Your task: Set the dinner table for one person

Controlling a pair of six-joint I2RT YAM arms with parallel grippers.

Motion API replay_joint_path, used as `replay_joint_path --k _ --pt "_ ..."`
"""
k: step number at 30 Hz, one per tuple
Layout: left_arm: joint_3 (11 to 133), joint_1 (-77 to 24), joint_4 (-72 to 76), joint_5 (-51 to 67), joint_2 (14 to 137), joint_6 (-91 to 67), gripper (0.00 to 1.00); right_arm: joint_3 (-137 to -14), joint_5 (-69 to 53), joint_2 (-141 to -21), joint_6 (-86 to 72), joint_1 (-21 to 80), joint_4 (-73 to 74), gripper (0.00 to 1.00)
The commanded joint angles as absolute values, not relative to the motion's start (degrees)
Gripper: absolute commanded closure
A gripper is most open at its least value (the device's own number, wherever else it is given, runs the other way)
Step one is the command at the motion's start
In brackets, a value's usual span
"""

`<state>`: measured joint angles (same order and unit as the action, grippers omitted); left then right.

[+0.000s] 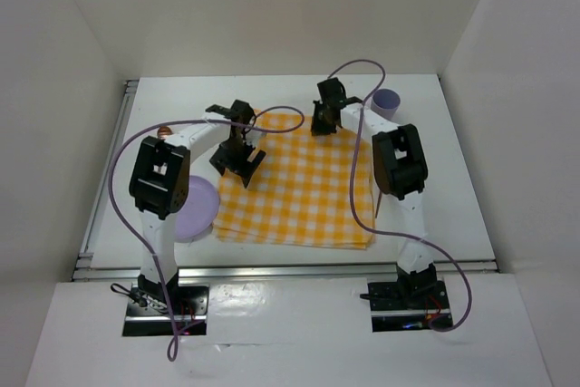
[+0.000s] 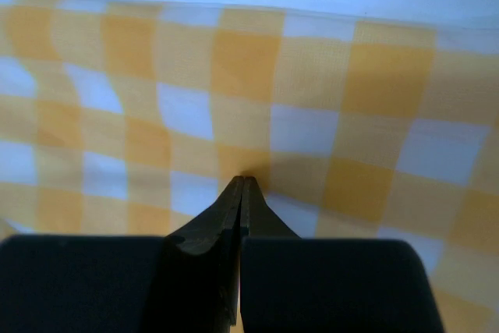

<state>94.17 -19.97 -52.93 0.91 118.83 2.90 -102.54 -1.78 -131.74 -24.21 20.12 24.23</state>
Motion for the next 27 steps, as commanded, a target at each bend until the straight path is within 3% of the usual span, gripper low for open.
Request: replay_joint_path --k 1,7,17,20,27 --pt "87.74 -21.27 -51.07 4.04 114.87 2.81 0.06 -106.78 -3.07 -134.46 -25.65 20.39 25.75 1.0" --pt "79.64 -22.41 -48.09 2.3 116.46 3.96 0.1 -113.2 3.42 -140.44 -35.13 19.87 28.3 1.0" --pt "78.22 -22.41 -48.07 0.44 117.34 4.48 0.1 -122.43 2.02 -145.81 -39.46 18.81 27.16 1.0" --pt "82.86 -22.41 -50.79 0.44 115.32 4.48 0.1 -120.59 -0.6 -143.37 -36.13 18.81 25.24 1.0" --pt "108.43 -21.27 -57.3 -4.3 116.97 4.48 0.07 -112.07 1.93 -130.71 -31.73 21.01 21.45 1.0"
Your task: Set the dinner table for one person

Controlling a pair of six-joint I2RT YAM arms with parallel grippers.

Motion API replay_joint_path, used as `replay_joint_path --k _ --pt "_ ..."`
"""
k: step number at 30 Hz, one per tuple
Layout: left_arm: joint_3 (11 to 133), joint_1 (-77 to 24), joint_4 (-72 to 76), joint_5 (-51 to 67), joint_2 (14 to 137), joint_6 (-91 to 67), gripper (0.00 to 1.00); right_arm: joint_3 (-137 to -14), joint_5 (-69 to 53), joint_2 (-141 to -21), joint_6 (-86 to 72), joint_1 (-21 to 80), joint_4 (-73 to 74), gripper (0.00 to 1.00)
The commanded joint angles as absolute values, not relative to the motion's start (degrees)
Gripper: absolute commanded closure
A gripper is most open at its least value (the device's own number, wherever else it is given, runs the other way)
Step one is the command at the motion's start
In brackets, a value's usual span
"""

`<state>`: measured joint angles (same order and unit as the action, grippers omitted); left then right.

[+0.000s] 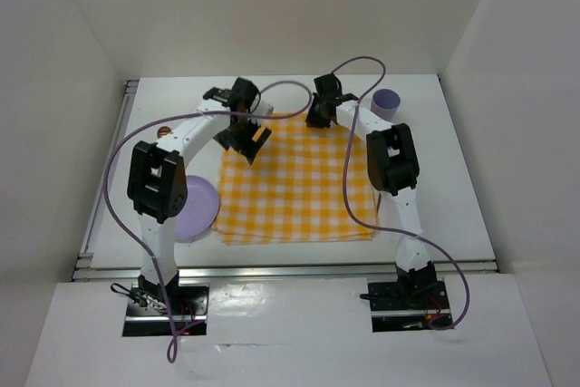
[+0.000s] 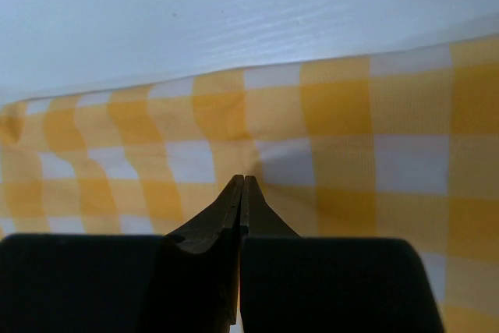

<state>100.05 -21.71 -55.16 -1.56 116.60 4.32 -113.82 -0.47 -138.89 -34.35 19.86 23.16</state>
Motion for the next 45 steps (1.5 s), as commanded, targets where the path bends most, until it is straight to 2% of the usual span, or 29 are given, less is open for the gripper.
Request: replay_joint_path --k 1,7,10,18,24,33,39,41,43,45 --pt "114.11 -21.27 -57.91 -4.92 117.85 4.48 0.07 -111.45 2.46 -129.74 -31.73 21.01 21.45 1.0" --pt "129.7 -21.88 -61.78 -2.38 131.38 5.1 0.07 -111.45 2.46 -127.0 -27.43 21.01 27.85 1.0" --pt "130.52 -21.88 -59.86 -1.14 135.6 4.31 0.1 -106.8 5.0 -124.55 -27.42 21.01 30.59 1.0" --pt "128.06 -21.88 -48.26 -7.46 137.98 1.06 0.32 -82.48 7.81 -112.68 -32.95 21.01 26.1 1.0" --pt "133.41 -21.88 -53.33 -5.19 145.27 1.58 0.32 -76.03 7.82 -112.41 -34.36 20.22 24.96 1.0" --pt "128.76 -21.36 -52.65 -4.66 142.13 1.05 0.21 -76.55 3.96 -111.63 -33.67 18.98 23.12 1.0" --pt "133.59 -21.36 -51.86 -7.37 129.92 1.58 0.05 -77.86 5.88 -104.87 -29.28 23.63 20.31 1.0" --pt "134.12 -20.84 -52.82 -10.28 123.34 1.05 0.0 -78.4 6.59 -102.06 -27.17 25.13 19.43 0.94" --pt "131.25 -20.83 -53.44 -10.98 117.71 1.58 0.0 -79.1 5.9 -100.29 -24.28 28.02 18.63 0.89" --pt "127.37 -19.0 -52.74 -10.99 108.34 2.54 0.0 -79.63 3.71 -98.71 -22.51 30.22 17.15 0.67"
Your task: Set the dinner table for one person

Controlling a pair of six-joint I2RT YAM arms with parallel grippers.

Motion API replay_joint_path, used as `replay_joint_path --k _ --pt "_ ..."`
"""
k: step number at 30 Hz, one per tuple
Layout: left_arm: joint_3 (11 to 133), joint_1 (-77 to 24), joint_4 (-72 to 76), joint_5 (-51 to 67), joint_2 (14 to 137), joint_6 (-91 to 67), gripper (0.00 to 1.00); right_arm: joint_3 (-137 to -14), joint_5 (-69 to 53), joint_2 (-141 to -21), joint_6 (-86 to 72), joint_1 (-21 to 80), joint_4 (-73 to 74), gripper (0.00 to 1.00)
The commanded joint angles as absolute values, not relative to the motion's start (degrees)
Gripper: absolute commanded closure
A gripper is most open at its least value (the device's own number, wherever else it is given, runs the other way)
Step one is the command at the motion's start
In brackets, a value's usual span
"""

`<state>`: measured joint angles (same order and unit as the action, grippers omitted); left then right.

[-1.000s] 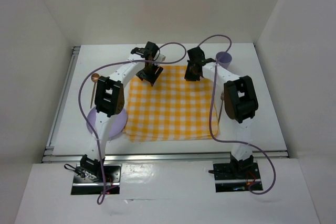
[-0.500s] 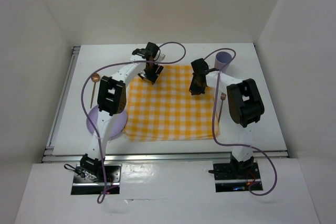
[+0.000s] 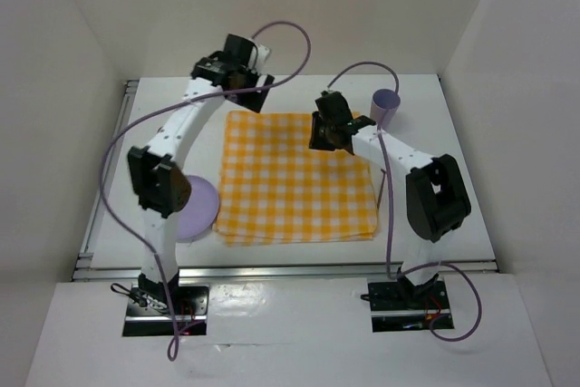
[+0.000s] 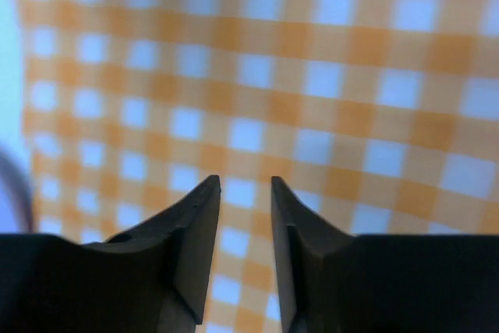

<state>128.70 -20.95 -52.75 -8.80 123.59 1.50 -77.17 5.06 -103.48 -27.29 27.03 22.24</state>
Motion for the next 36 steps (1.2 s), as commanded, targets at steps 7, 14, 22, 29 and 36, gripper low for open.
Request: replay_joint_path --k 7,14,22,29,36 --pt "103.74 -7.93 -52.21 -9.94 88.44 5.98 0.0 -82.88 -14.15 -104.05 -21.35 40.5 16.44 0.41" --pt "78.33 2.8 -49.04 -8.09 73.14 7.03 0.0 -90.87 -20.38 -115.82 -26.71 51.23 12.48 0.43" --pt "64.08 8.34 -49.57 -4.48 64.78 5.71 0.0 -99.05 -22.41 -129.8 -32.25 53.53 10.63 0.58" --pt "63.46 8.96 -51.24 -3.87 61.61 6.24 0.0 -99.05 -23.03 -132.88 -35.24 53.53 7.83 0.78" --pt "63.46 9.49 -51.77 -3.87 61.08 6.24 0.0 -102.56 -24.08 -134.82 -35.24 53.53 8.44 0.92"
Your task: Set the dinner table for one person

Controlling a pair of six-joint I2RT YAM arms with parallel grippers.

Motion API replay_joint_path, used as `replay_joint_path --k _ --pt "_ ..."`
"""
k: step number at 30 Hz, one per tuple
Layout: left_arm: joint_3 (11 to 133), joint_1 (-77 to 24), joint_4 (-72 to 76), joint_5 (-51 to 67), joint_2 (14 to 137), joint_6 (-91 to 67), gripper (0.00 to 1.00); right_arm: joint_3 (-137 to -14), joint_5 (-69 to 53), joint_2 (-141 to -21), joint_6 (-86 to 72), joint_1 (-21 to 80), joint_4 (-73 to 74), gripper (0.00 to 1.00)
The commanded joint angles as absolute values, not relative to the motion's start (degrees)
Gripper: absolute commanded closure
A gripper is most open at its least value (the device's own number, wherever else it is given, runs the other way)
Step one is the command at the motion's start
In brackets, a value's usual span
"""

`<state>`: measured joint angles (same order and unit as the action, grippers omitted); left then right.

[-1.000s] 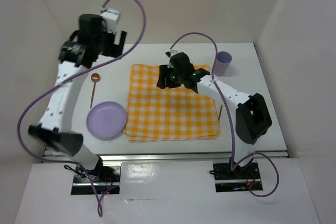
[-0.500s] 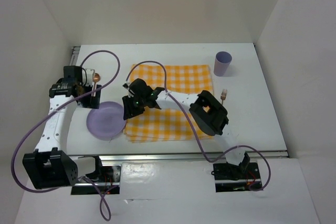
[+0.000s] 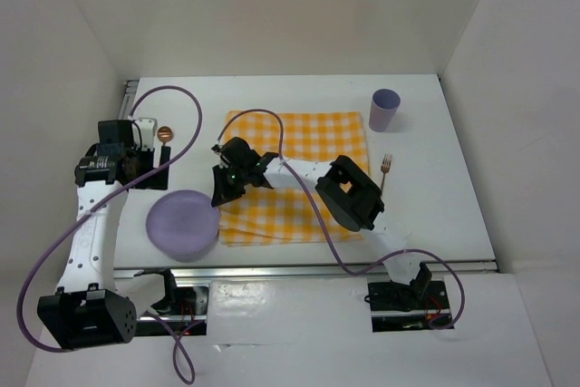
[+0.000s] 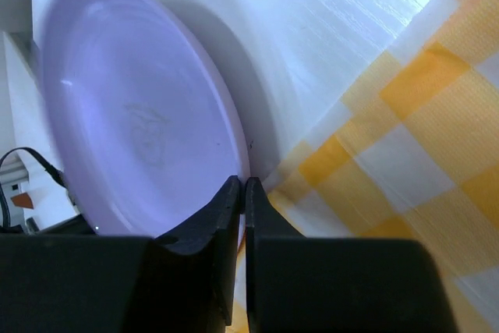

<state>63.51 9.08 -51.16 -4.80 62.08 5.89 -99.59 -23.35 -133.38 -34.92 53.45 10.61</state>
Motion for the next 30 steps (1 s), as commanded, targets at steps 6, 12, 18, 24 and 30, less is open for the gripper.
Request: replay_joint_path --k 6,12,18,24,30 --pt "62.93 9.49 -51.77 -3.87 60.56 6.24 0.0 -105.73 -26.01 -135.88 -35.24 53.53 9.58 1.0" --pt "62.93 10.02 -51.24 -5.1 60.56 6.77 0.0 -106.96 -27.16 -133.69 -37.53 53.53 9.58 1.0" --pt "65.91 10.55 -51.24 -2.83 60.56 6.77 0.0 -105.04 -22.76 -125.69 -38.85 48.88 10.98 1.0" --pt "67.15 10.55 -50.72 -2.28 62.75 5.01 0.0 -94.95 -19.78 -116.39 -38.23 40.72 12.84 1.0" --pt "69.6 10.55 -47.72 -2.9 67.74 7.38 0.0 -78.32 -15.83 -102.95 -34.46 32.0 15.19 1.0"
